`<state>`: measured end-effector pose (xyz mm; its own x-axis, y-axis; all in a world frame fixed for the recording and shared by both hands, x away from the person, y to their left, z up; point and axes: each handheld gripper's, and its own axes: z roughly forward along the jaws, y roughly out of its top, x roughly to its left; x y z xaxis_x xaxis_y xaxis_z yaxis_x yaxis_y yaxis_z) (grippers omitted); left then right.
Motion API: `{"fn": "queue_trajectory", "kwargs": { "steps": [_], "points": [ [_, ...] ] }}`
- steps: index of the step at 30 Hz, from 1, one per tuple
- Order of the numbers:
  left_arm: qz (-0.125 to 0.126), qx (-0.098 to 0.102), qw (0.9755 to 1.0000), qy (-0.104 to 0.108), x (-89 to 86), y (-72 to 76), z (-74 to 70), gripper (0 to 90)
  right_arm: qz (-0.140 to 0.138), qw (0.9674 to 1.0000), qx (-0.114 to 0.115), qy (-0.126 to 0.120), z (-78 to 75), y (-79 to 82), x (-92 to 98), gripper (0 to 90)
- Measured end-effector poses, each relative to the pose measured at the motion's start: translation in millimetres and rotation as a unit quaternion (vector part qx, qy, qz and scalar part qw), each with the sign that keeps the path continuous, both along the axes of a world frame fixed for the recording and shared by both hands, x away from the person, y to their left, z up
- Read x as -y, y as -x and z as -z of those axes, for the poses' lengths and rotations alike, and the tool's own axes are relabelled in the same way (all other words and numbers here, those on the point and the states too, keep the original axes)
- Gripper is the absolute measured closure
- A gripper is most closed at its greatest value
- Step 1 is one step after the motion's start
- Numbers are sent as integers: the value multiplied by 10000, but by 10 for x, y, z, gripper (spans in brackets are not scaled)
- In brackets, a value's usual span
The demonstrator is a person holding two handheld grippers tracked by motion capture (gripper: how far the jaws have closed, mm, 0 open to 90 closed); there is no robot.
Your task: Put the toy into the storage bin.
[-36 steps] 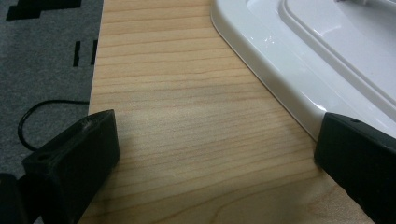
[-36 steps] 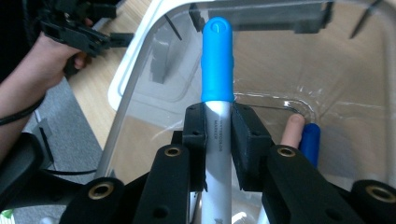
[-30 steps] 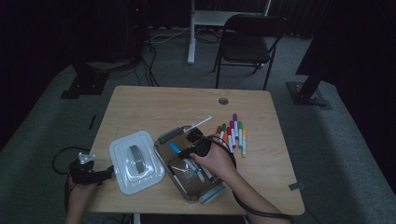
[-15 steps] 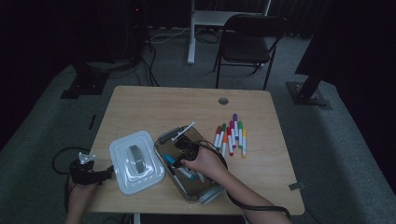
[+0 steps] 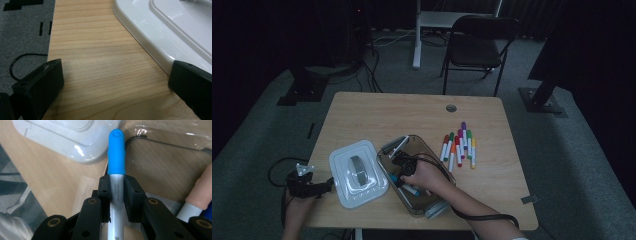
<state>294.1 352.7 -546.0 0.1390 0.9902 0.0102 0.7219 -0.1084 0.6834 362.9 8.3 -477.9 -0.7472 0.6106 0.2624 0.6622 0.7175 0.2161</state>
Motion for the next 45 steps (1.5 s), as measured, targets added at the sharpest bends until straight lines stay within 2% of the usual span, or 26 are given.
{"fn": "queue_trajectory", "kwargs": {
  "steps": [4,7,11,14,20,23,27,29,30,34,41,45],
  "points": [
    [0,1,10000,1,0,0,0,6,-20,9999,-111,20,33,-9,1,768],
    [1,0,10000,0,0,0,0,6,-122,9998,-48,123,58,-2,-20,764],
    [-1,0,10000,0,0,0,0,6,-188,9996,-89,181,76,5,-34,747],
    [1,1,10000,0,0,0,0,6,-205,9996,25,195,65,7,-11,733],
    [0,0,10000,0,0,0,0,6,-160,9995,248,-86,-84,21,114,708],
    [0,0,10000,1,0,0,0,7,-67,9985,385,-386,-222,27,239,700],
    [6,0,10000,-8,-1,0,-1,6,85,9951,562,-807,-416,37,466,687],
    [-1,6,10000,-1,0,-1,0,6,126,9941,609,-884,-462,44,527,687],
    [-1,5,10000,-1,0,-1,0,7,221,9923,678,-1016,-538,57,633,685],
    [-4,6,10000,2,0,-1,0,7,398,9873,843,-1285,-671,86,870,679],
    [-1,6,10000,-1,0,-1,0,6,705,9789,1120,-1557,-794,149,1249,659],
    [-2,8,10000,-1,0,-1,0,7,941,9726,1304,-1680,-820,133,1473,649]
  ]
}}
